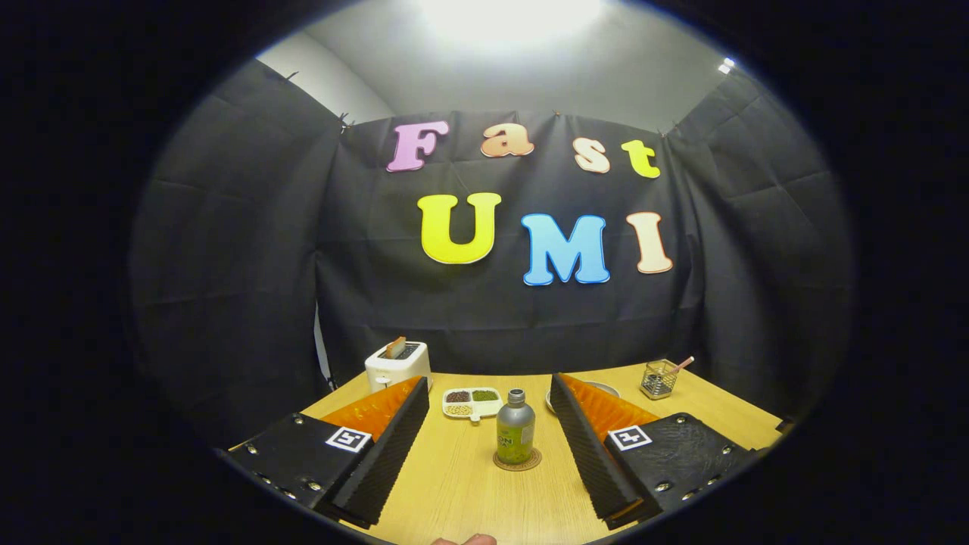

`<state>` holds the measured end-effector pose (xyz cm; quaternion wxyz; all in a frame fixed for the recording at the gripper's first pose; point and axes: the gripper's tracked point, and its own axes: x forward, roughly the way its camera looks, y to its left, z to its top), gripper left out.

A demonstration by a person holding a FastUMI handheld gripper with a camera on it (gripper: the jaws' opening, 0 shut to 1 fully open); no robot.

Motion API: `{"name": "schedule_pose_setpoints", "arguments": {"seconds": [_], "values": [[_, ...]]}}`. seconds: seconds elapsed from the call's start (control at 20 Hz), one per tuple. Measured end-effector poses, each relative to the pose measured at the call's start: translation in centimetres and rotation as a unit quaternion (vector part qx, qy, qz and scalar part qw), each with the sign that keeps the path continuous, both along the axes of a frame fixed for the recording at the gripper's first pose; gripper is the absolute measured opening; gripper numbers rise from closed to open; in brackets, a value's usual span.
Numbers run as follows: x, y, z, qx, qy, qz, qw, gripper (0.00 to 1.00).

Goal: Take the bottle from table, then pour the juice into the cup, finally place the bottle on the coaster

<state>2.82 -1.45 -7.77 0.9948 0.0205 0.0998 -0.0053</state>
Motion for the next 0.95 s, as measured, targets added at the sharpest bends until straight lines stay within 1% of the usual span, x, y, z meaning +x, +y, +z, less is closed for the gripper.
{"name": "schedule_pose_setpoints", "arguments": {"seconds": [0.15, 0.3, 0.7, 0.95], "values": [[-1.7, 1.2, 1.6, 0.004, -0.015, 0.017, 1.000, 0.98], [-2.8, 1.8, 2.5, 0.005, -0.022, 0.026, 0.999, 0.98], [-3.6, 3.4, 3.7, 0.004, -0.035, 0.045, 0.998, 0.98], [-3.6, 3.8, 4.0, 0.000, -0.039, 0.050, 0.998, 0.98]]}}
